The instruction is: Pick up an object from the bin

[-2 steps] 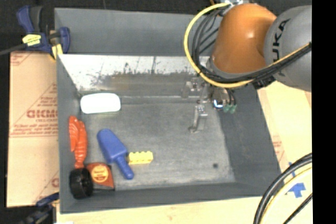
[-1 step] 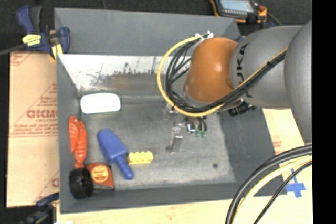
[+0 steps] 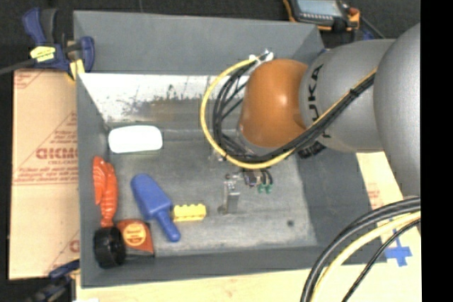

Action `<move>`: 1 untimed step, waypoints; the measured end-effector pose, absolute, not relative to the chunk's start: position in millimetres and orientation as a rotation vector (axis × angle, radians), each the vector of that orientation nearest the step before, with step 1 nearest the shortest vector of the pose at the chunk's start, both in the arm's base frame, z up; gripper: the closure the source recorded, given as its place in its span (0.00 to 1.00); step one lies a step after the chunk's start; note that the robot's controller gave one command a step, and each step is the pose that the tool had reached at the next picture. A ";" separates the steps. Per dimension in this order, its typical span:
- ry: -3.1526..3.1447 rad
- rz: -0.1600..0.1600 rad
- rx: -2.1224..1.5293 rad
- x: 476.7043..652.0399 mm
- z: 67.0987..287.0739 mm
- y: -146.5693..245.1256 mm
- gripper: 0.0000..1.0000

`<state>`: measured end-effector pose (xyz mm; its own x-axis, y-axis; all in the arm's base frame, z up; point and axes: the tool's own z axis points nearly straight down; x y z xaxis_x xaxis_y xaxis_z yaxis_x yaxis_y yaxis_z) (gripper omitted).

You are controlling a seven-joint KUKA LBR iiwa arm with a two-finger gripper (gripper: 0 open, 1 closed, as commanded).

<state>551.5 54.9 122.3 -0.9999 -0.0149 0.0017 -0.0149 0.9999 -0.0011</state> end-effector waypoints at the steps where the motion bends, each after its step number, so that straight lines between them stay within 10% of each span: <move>1: -3.143 -0.001 -0.069 546.7 123.9 96.0 0.00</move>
Offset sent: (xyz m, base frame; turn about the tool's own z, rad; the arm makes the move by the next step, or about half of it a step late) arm -0.0151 0.0424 -0.0523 0.0228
